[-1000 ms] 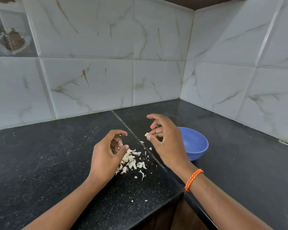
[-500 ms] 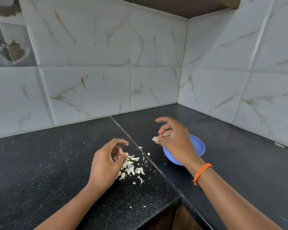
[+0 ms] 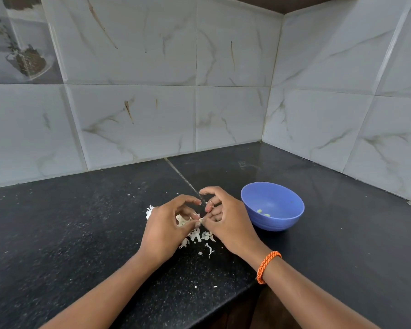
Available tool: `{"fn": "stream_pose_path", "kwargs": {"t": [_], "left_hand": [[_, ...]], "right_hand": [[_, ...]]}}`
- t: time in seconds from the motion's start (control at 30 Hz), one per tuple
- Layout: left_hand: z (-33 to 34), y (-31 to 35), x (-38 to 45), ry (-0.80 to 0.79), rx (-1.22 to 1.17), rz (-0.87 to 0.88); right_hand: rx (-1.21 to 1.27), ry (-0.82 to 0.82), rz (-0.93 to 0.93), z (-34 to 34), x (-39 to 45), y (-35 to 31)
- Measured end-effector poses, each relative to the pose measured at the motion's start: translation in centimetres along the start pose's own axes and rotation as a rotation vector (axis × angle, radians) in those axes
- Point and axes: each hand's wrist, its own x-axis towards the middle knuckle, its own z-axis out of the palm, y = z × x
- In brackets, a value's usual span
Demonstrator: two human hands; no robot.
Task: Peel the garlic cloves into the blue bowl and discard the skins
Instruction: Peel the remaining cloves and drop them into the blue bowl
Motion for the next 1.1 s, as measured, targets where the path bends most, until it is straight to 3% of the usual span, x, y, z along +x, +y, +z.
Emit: {"fn": "stream_pose_path", "kwargs": {"t": [0.3, 0.5, 0.67, 0.97, 1.1], "left_hand": [[-0.3, 0.6, 0.0, 0.123, -0.219, -0.059], [-0.3, 0.7, 0.0, 0.149, -0.274, -0.049], [-0.3, 1.2, -0.2, 0.159, -0.328, -0.047], [-0.5, 1.2, -0.1, 0.205, -0.473, -0.049], [-0.5, 0.7, -0.1, 0.2, -0.39, -0.051]], "right_hand": [[0.213, 0.118, 0.05, -0.6, 0.4, -0.6], [0.267, 0.024, 0.008, -0.1, -0.3, -1.1], [0.312, 0.04, -0.007, 0.0, -0.4, -1.4], [0.257, 0.066, -0.063, -0.5, -0.1, -1.7], [0.199, 0.078, -0.098, -1.1, 0.1, -2.1]]}}
